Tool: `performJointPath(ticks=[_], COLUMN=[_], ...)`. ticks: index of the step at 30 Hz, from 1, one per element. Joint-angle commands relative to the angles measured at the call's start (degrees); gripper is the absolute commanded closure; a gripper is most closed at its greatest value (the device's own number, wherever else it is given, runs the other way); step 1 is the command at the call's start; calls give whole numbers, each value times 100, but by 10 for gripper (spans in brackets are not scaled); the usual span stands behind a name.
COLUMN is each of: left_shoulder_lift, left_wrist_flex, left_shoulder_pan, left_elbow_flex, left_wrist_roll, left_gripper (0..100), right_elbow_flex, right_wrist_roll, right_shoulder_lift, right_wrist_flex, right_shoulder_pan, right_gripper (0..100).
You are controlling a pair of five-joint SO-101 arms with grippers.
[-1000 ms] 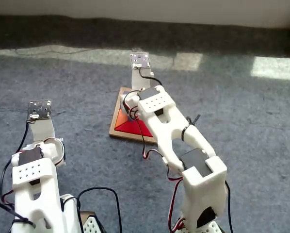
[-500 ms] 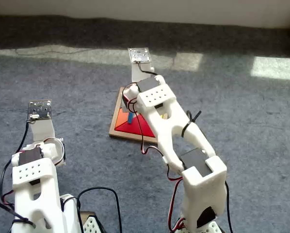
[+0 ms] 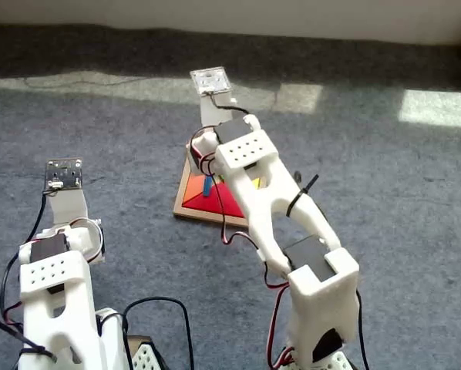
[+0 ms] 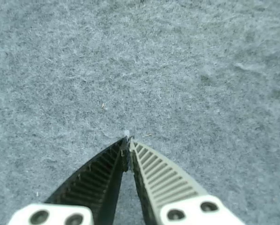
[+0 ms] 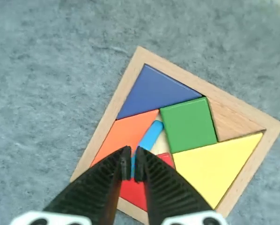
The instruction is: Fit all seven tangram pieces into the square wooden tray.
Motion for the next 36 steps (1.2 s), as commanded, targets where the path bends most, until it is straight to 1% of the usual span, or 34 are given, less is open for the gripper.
performJointPath(ticks=[1, 4, 6, 8, 13, 17, 22, 25, 28, 33, 36], left_shoulder_lift=[-48, -48, -48, -48, -48, -48, -48, -48, -48, -48, -48], left_wrist_flex=[-79, -79, -79, -79, -79, -79, -79, -79, -79, -79, -79], left_shoulder_pan=[110, 110, 110, 110, 110, 110, 110, 110, 119, 119, 119], left_elbow_flex=[-22, -22, -22, -22, -22, -22, -22, -22, -22, -22, -22], left_wrist_roll=[-44, -44, -44, -44, -44, -44, -44, -44, -44, -44, -44], left_gripper=[965, 965, 965, 965, 965, 965, 965, 965, 965, 965, 965], right_elbow_flex=[-286, -48, 312, 558, 655, 655, 444, 224, 462, 620, 593], right_wrist_roll=[440, 510, 519, 519, 510, 510, 510, 510, 510, 519, 519], right_shoulder_lift=[-84, -40, 40, 110, 110, 84, -31, -277, -259, 198, 462], right_wrist_flex=[-84, -716, -1077, -1218, -1191, -1174, -444, -303, -374, -963, -1007], right_shoulder_pan=[-295, -321, -198, -48, 347, 505, 505, 505, 488, 400, 426], right_gripper=[993, 993, 993, 993, 993, 993, 993, 993, 993, 993, 993])
